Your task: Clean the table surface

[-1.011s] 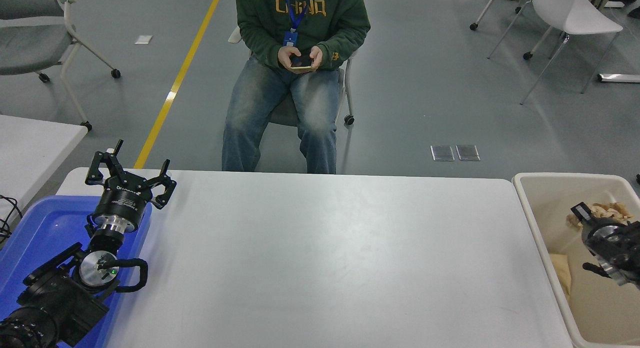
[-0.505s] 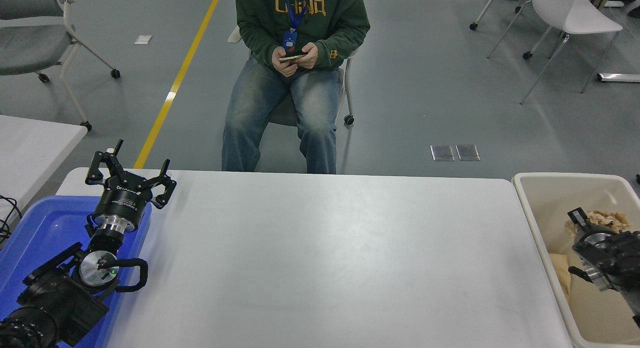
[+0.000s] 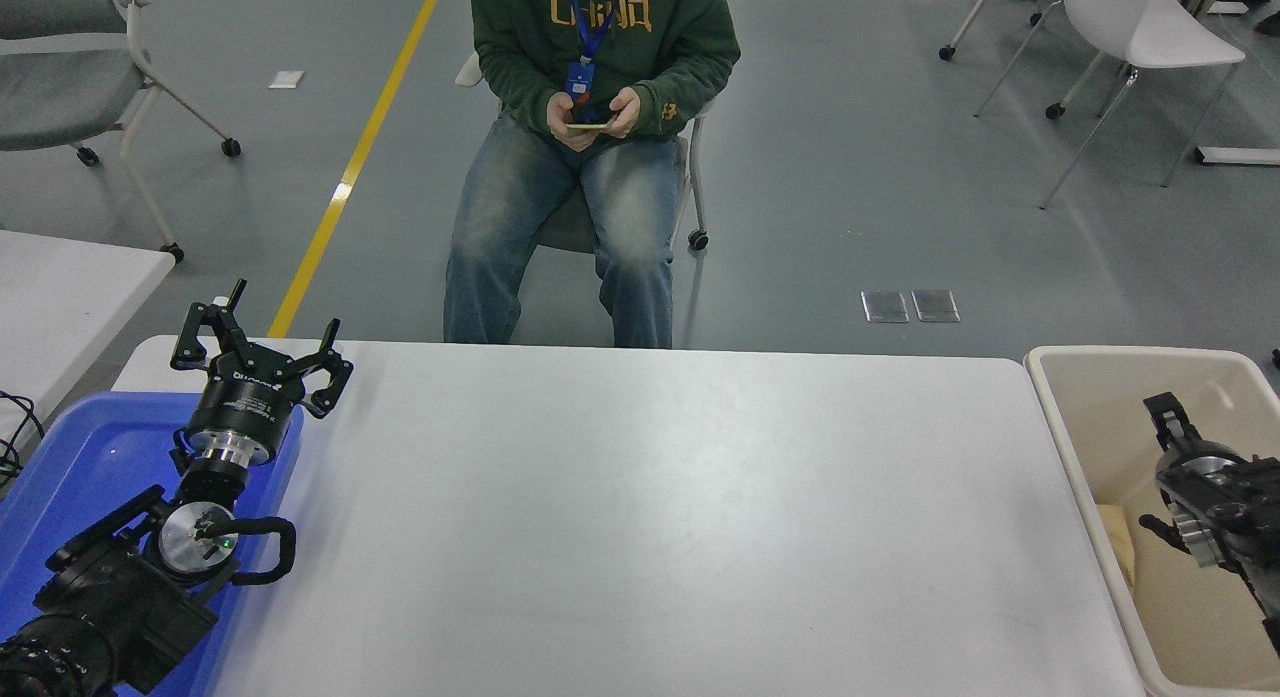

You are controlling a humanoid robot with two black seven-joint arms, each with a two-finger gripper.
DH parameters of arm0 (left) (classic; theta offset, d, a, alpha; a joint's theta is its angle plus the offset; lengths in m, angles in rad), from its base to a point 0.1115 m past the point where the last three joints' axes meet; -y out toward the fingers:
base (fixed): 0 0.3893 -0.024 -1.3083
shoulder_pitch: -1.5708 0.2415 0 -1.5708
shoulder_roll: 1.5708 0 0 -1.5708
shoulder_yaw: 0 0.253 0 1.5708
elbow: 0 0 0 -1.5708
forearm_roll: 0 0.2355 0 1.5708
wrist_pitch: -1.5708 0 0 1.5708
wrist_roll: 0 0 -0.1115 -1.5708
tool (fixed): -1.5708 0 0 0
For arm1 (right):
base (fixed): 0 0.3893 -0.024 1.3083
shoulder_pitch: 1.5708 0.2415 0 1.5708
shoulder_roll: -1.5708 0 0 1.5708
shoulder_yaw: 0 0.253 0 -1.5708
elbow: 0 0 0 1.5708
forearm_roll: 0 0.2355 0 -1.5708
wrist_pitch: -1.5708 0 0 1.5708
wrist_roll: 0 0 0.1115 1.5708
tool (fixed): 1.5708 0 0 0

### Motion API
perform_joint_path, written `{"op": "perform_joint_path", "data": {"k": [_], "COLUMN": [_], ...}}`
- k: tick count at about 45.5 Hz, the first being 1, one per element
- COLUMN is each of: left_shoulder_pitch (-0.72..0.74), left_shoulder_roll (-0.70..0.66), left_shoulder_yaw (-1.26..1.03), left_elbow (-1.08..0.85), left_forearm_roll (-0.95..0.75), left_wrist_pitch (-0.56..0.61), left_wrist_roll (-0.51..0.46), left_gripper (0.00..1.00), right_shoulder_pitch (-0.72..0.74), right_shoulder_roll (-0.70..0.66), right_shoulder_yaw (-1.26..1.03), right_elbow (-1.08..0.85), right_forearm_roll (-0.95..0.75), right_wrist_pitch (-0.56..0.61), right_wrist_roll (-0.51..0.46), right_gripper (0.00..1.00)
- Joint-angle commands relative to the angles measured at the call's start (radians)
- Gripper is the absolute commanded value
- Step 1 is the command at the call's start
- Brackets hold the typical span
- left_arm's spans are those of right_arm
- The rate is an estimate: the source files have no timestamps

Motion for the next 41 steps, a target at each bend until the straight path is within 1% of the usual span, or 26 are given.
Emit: {"op": "perform_joint_path", "data": {"k": [1,15,24,31,41], "left_shoulder_pitch": [0.001,0.001,0.001,0.001,0.001], "left_shoulder_roll": [0.000,0.000,0.000,0.000,0.000], "left_shoulder_yaw": [0.000,0.000,0.000,0.000,0.000], "left_elbow": [0.000,0.000,0.000,0.000,0.000], "left_forearm_roll": [0.000,0.000,0.000,0.000,0.000], "left_wrist_pitch": [0.000,-0.002,0.000,-0.002,0.000], "left_wrist_roll": [0.000,0.000,0.000,0.000,0.000], "left_gripper": [1.00,1.00,1.00,1.00,1.00], "right_shoulder_pitch": [0.018,0.038,0.041,0.034,0.021], "right_shoulder_roll": [-0.049,-0.145,-0.162,-0.163,-0.151], "right_shoulder_yaw": [0.114,0.229,0.239,0.240,0.245], "right_elbow": [0.177,0.517,0.658,0.726,0.813], "right_forearm_roll": [0.003,-0.010,-0.034,-0.076,-0.077], "right_wrist_pitch": [0.004,0.005,0.010,0.063,0.116], "right_wrist_roll": [0.003,0.010,0.020,0.104,0.204], "right_gripper": [0.99,0.99,0.99,0.99,0.99]}}
